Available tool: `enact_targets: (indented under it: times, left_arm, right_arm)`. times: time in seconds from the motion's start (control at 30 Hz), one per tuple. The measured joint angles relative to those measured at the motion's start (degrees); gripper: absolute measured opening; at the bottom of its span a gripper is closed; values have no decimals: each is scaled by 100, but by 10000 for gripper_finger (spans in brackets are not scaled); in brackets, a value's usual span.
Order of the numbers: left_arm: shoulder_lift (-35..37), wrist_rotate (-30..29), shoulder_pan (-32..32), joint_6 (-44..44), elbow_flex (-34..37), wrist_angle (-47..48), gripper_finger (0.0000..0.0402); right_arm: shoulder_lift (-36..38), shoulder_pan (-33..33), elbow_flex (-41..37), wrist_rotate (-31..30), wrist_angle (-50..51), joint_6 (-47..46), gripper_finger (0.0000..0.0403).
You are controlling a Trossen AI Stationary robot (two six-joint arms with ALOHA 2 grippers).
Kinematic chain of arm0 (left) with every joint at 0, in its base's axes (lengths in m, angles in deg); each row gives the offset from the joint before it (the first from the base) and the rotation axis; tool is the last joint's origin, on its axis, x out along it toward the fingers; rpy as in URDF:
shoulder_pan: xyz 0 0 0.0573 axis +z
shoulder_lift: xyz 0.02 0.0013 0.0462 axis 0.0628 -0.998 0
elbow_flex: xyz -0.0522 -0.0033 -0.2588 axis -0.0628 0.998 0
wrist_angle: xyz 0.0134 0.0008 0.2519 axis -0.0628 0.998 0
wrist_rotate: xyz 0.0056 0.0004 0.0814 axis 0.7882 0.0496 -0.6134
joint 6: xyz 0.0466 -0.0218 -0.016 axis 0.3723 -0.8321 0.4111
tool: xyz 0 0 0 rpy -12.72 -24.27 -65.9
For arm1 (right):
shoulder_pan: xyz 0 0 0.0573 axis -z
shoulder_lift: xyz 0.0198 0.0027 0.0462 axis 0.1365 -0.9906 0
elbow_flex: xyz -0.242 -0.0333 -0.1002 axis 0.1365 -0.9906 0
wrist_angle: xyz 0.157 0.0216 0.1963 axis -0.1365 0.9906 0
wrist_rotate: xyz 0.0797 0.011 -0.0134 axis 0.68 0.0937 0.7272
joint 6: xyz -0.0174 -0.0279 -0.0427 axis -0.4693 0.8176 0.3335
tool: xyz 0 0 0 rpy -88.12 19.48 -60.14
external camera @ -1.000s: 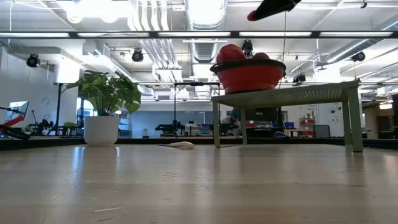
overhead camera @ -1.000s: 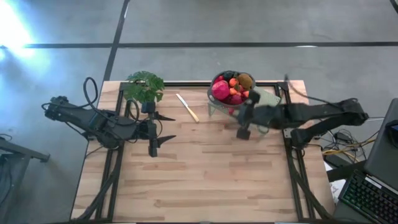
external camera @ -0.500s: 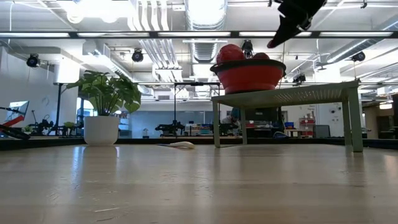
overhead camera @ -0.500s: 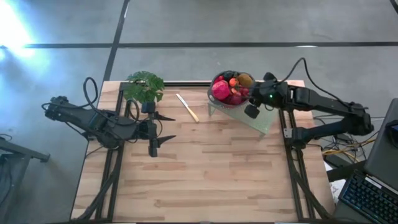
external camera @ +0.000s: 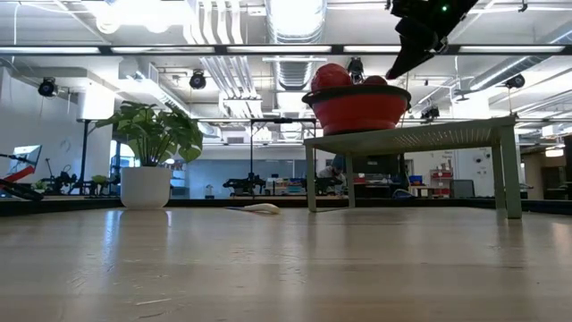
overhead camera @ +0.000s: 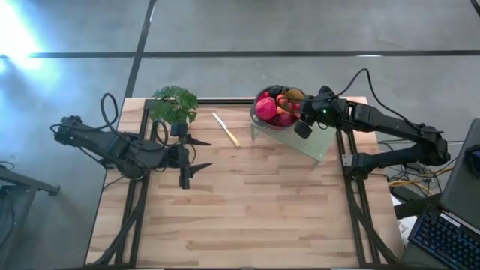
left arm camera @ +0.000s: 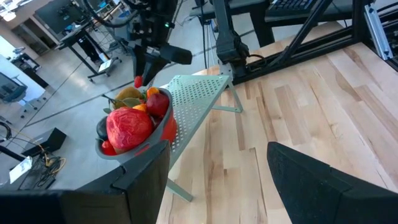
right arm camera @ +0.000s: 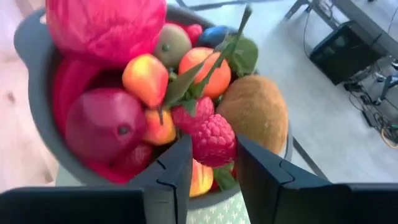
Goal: Pick & Place Fruit
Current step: Put the raspberry into the red gray colander on the shelf
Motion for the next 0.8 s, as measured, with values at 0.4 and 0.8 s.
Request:
enact_targets:
  times: [0.4, 0.8]
  left_arm:
    - [0, 0, 0, -1, 0, -1, 273]
    - [0, 0, 0, -1, 0, -1, 273]
  right_arm:
    - [-290, 47, -44, 278, -320, 32, 115]
    - [-535, 192, -31, 275, -292, 218, 110]
